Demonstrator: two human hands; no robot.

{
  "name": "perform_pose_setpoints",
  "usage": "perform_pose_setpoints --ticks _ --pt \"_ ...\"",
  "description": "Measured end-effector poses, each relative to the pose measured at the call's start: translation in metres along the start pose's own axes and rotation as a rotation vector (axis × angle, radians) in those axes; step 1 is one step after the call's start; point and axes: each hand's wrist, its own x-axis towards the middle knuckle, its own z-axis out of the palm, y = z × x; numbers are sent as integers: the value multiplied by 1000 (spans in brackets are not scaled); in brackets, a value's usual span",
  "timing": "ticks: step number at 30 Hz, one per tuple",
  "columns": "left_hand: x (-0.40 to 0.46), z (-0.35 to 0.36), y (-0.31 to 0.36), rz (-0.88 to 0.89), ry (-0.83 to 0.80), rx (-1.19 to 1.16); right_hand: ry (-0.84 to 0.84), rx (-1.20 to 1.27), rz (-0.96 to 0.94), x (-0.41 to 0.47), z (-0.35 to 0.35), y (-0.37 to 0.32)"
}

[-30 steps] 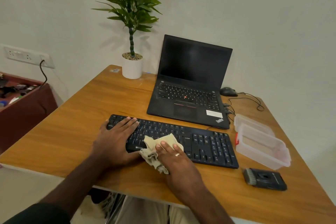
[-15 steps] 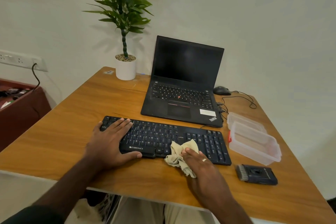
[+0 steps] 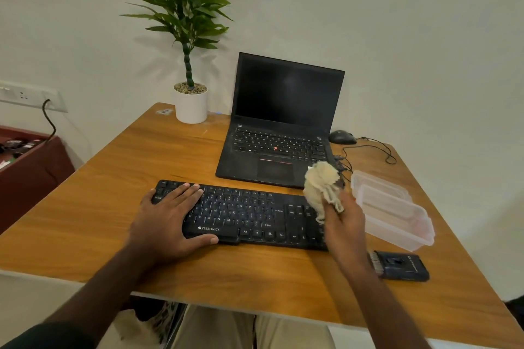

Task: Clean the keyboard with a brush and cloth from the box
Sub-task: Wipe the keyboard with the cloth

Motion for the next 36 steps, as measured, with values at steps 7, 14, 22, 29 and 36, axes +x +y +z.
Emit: perform_pose_setpoints --ticks 7,14,22,29,36 --pt "-1 -1 2 -2 14 -4 -504 -917 -295 -28 19 -18" --pt "-2 0 2 -8 20 -21 -525 -813 -269 -39 6 4" --pt "-2 -3 3 -20 -16 -7 -640 -608 -330 -36 -22 36" --pt "-1 -3 1 -21 -38 9 -418 41 159 -27 -37 37" --pt "0 -2 2 -19 -20 -3 154 79 6 -4 -31 11"
